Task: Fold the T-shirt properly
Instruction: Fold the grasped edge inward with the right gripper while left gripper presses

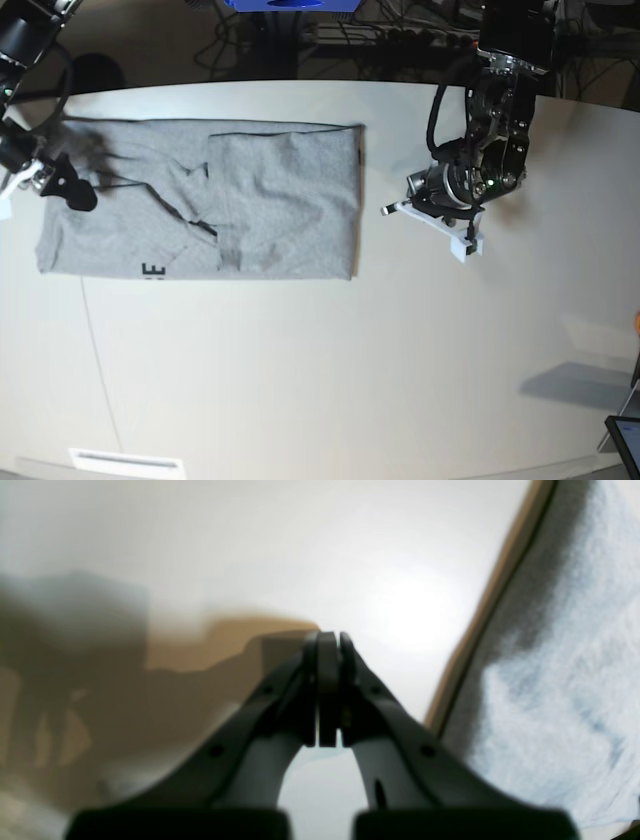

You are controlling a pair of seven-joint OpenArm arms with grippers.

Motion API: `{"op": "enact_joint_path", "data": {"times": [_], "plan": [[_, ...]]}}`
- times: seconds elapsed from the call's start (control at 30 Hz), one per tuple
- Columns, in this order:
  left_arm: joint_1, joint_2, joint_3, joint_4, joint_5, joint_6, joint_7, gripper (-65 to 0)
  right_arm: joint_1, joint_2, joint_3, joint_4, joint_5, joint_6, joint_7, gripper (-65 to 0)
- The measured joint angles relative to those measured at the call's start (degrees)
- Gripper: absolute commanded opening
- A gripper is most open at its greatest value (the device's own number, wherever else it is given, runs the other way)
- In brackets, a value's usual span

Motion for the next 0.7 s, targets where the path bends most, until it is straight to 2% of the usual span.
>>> {"op": "enact_joint_path", "data": {"times": [0.17, 0.4, 0.5, 0.63, 0.7], "plan": [[-1.4, 0.98, 4.66, -0.04, 0.11, 0.13, -0.24, -65.0, -0.04, -0.17, 0.0, -0.09, -1.22, -0.02, -0.55, -26.0], [-2.08, 2.91, 5.42, -1.03, -0.24, -0.07, -0.39, -65.0, -0.24, -0.2, 0.0, -0.11, -1.27, -0.07, -0.74, -27.7], [-2.05, 2.91, 5.46, -1.03, -0.22, -0.07, -0.46, -65.0, -0.37, -0.2, -0.02, -0.11, -1.99, -0.35, -0.96, -37.9], [-1.88, 2.62, 5.46, -1.03, -0.35, -0.09, -0.61, -65.0, -0.35, -0.2, -0.11, -0.2, -2.97, -0.66, -1.9, -57.0], [-1.84, 2.58, 5.46, -1.03, -0.42, -0.09, -0.66, -65.0, -0.35, -0.2, -0.11, -0.2, -2.97, -0.66, -1.84, -61.7]]}}
